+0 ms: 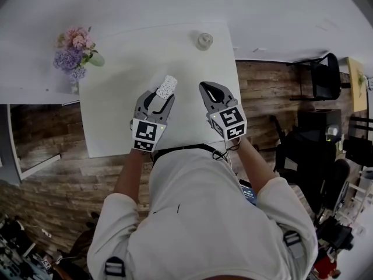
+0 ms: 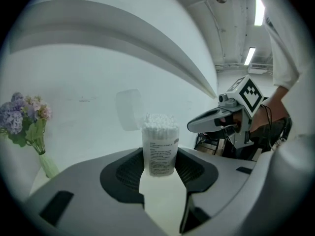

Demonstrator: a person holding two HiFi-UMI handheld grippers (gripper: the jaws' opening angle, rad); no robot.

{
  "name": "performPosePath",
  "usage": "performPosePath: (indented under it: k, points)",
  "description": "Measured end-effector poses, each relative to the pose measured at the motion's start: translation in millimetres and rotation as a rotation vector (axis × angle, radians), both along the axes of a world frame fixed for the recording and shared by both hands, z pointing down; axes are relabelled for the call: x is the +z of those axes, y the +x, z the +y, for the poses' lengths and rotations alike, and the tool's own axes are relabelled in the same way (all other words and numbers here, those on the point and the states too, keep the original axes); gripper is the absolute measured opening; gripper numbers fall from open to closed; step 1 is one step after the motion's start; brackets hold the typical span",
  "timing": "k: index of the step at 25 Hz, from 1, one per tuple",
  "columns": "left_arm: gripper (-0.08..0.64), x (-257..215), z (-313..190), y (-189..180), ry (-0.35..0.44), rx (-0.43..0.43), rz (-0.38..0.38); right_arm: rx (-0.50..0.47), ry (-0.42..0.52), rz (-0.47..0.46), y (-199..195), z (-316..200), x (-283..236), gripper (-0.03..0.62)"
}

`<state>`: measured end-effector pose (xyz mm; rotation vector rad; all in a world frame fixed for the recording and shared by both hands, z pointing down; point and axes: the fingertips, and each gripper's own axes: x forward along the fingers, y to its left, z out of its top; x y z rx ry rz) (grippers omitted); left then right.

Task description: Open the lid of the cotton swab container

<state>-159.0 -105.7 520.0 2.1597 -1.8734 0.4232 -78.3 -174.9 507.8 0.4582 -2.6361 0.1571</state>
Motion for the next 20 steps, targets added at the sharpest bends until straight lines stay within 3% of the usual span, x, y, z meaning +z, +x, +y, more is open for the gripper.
performPosePath:
  k: [9,20]
  points:
    - [0.204,15.1,11.0,-24.2,-0.031,-0.145,0.006,0.055,-0.056,0.013,7.5,3.3,27.1,-0.002]
    - [0.204,38.2,13.5,-48.6,-0.062,-0.198,-0.025,0.049,-0.090,0.031,5.9,13.2,41.9,-0.002]
